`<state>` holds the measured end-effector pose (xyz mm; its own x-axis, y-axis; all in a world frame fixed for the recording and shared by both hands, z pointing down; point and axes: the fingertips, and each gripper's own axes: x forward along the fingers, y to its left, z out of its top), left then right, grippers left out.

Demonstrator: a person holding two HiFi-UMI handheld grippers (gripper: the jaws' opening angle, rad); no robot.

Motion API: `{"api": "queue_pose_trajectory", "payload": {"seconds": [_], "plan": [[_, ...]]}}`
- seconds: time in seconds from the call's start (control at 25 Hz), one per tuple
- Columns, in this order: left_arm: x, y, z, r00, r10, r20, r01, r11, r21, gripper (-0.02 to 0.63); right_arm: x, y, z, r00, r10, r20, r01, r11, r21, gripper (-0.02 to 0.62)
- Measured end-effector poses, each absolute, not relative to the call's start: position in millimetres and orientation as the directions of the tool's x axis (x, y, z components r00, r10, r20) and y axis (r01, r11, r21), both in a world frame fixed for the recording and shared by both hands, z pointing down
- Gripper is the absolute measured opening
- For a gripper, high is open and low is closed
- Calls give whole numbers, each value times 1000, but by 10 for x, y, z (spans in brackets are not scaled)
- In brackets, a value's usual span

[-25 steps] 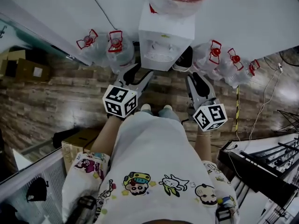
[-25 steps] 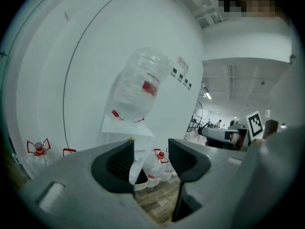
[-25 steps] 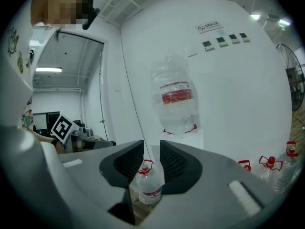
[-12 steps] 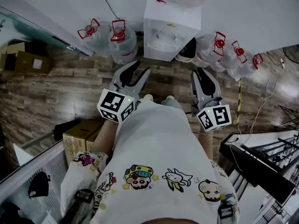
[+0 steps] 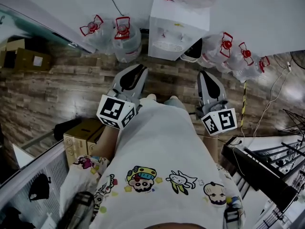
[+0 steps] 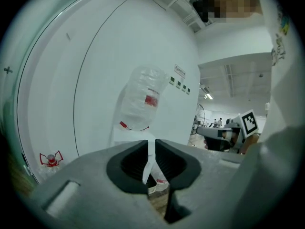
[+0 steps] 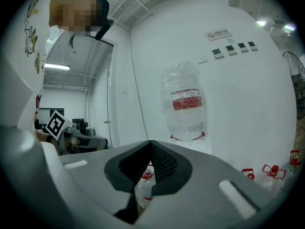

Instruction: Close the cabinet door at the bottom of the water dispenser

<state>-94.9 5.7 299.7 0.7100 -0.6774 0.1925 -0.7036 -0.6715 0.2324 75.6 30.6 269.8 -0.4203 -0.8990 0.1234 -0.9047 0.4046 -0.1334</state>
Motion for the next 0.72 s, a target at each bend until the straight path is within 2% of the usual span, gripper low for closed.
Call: {"api": "queue_pose_trajectory", "payload": {"seconds": [0.16,0.72], "plan": [[-989,30,3005,699,-689,193,-714,-660,232,0,738,289,2709,-425,-898,116,-901,408,-144,10],[-1044,81,3026,696,-692,192,-718,-661,220,0,772,391,2804,-399,-908,128,-913,379,-152,9]]}}
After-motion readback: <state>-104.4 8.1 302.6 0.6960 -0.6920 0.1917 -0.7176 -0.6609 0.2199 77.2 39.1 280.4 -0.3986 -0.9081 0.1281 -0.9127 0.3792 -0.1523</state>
